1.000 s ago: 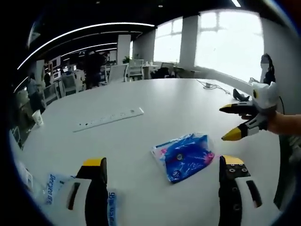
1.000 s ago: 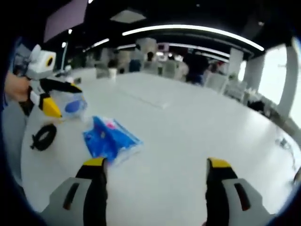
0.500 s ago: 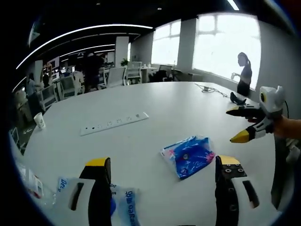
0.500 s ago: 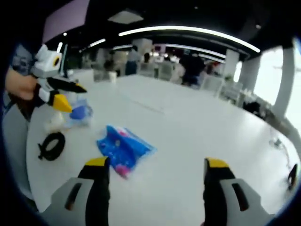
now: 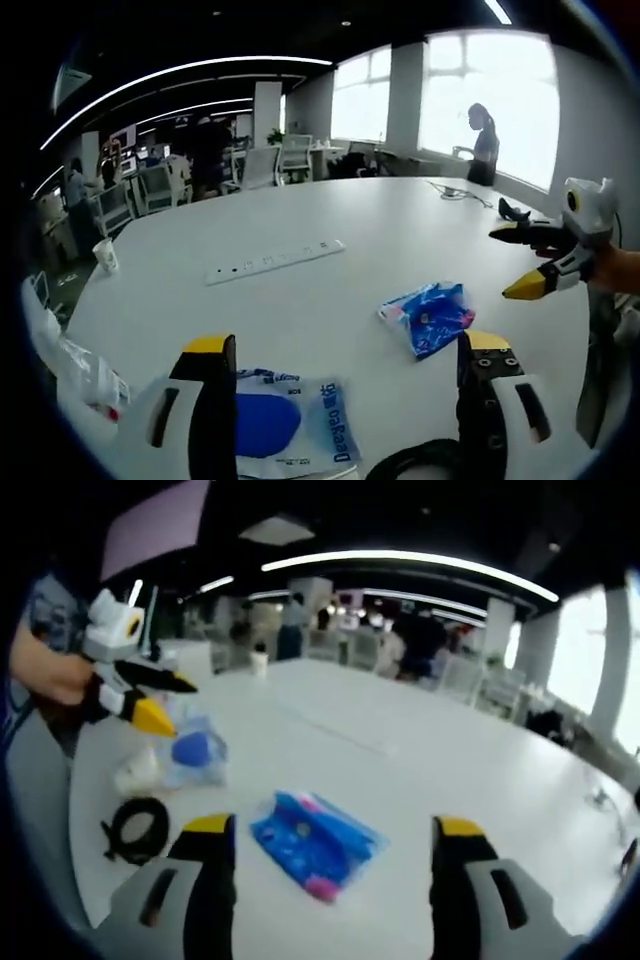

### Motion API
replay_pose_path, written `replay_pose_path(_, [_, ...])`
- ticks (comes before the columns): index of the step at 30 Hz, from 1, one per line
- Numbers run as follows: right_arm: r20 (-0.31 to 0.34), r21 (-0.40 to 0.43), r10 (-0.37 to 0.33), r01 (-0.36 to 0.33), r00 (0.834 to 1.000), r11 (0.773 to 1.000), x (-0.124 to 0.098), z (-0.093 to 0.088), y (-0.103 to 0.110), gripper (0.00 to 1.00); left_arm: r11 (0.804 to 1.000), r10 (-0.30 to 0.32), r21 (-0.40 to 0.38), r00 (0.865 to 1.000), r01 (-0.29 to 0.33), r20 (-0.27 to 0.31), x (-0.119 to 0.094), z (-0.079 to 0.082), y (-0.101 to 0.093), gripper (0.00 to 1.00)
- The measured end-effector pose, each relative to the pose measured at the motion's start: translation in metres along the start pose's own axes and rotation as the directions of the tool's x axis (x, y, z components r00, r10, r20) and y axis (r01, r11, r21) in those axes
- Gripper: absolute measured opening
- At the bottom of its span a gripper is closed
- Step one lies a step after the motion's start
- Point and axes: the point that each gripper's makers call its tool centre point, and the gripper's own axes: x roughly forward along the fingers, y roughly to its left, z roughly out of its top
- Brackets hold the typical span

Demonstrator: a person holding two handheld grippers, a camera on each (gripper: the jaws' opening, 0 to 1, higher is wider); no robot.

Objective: Arrange the tabletop items into an orderly group along one side of the table until the central work area is clear of visible clutter.

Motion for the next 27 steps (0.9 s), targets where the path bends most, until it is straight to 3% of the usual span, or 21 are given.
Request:
replay_pose_path(4, [-0.005, -0.011, 0.02, -0.02, 1.0, 1.0, 0.006, 0.003, 0.018, 0.76, 1.0, 0.017, 0.004, 1.0, -0.017, -0.021, -0.01, -0.012, 0.014, 0.88])
replay_pose_path(10, [-0.009, -0.018, 0.045, -0.045, 0.999, 0.999, 0.011, 0.007, 0.038, 0.76, 0.999, 0.049, -0.021, 0.999, -0.049, -0.015, -0.024, -0.016, 0.033, 0.89])
replay_pose_path(27, [0.003, 0.041, 0.086, -0.086, 0.996, 0.995, 0.033, 0.024, 0.072, 0.71, 0.99, 0.134, -0.042, 0.99, -0.136, -0.045, -0.053, -0.03, 0.085, 0.88])
